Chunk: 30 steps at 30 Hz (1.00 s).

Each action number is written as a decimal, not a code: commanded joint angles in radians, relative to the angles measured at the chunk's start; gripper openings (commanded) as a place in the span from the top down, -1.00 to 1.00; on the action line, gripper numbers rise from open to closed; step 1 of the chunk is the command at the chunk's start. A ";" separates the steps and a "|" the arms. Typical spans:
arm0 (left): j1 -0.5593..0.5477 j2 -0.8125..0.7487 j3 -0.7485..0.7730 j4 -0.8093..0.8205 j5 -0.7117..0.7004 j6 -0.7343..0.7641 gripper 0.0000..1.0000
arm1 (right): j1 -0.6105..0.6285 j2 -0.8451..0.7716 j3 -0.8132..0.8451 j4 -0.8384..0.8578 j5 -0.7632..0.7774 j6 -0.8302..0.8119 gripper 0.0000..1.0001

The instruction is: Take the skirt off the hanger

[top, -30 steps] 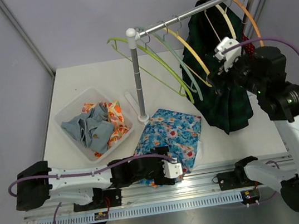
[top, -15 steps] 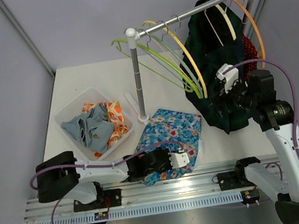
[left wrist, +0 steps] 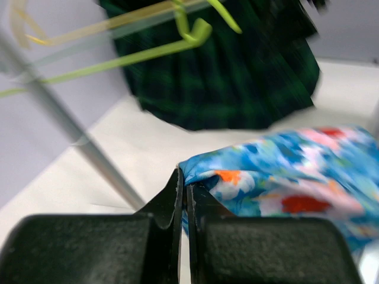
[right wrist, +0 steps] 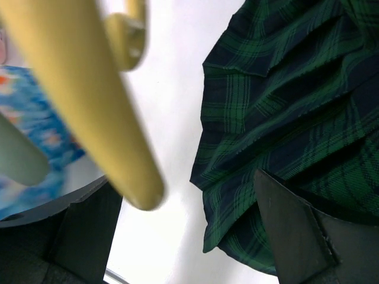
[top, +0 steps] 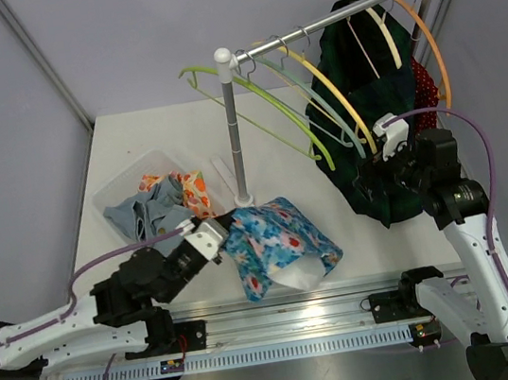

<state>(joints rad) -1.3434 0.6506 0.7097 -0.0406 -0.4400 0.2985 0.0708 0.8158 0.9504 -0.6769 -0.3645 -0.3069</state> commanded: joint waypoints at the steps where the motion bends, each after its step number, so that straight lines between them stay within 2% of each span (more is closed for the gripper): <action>1: -0.005 -0.068 0.144 -0.080 -0.222 0.140 1.00 | -0.009 -0.015 -0.005 0.094 0.048 0.063 -0.93; 3: -0.003 -0.056 0.239 -0.097 -0.326 0.232 1.00 | -0.012 -0.015 -0.009 0.102 0.053 0.066 -0.93; 8: 0.018 0.027 0.407 -0.044 -0.474 0.433 1.00 | -0.026 -0.014 -0.053 0.126 0.049 0.084 -0.94; 11: 0.094 0.066 0.473 0.005 -0.488 0.519 1.00 | -0.039 -0.015 -0.059 0.128 0.048 0.086 -0.95; 14: 0.237 0.072 0.490 0.036 -0.439 0.524 1.00 | -0.046 -0.014 -0.061 0.129 0.044 0.089 -0.95; 15: 0.313 0.075 0.488 0.035 -0.416 0.507 1.00 | -0.046 -0.014 -0.061 0.129 0.044 0.089 -0.94; 17: 0.396 0.084 0.470 0.013 -0.388 0.475 1.00 | -0.051 -0.015 -0.062 0.131 0.045 0.091 -0.95; 23: 0.791 0.155 0.380 -0.077 -0.197 0.254 1.00 | -0.057 -0.026 -0.065 0.129 0.042 0.091 -0.95; 25: 0.994 0.167 0.337 -0.093 -0.076 0.074 1.00 | -0.058 -0.029 -0.065 0.128 0.045 0.089 -0.96; 26: 0.995 0.175 0.336 -0.097 -0.040 0.073 1.00 | -0.060 -0.030 -0.067 0.128 0.048 0.089 -0.96; 27: 1.062 0.182 0.306 -0.097 0.002 0.007 1.00 | -0.062 -0.033 -0.067 0.128 0.050 0.088 -0.96; 30: 1.142 0.250 0.260 -0.116 0.084 -0.080 1.00 | -0.062 -0.032 -0.067 0.129 0.052 0.088 -0.96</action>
<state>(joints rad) -0.2611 0.8684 0.9939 -0.1677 -0.5205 0.3893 0.0174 0.7959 0.8856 -0.5945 -0.3294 -0.2272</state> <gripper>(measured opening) 0.012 0.975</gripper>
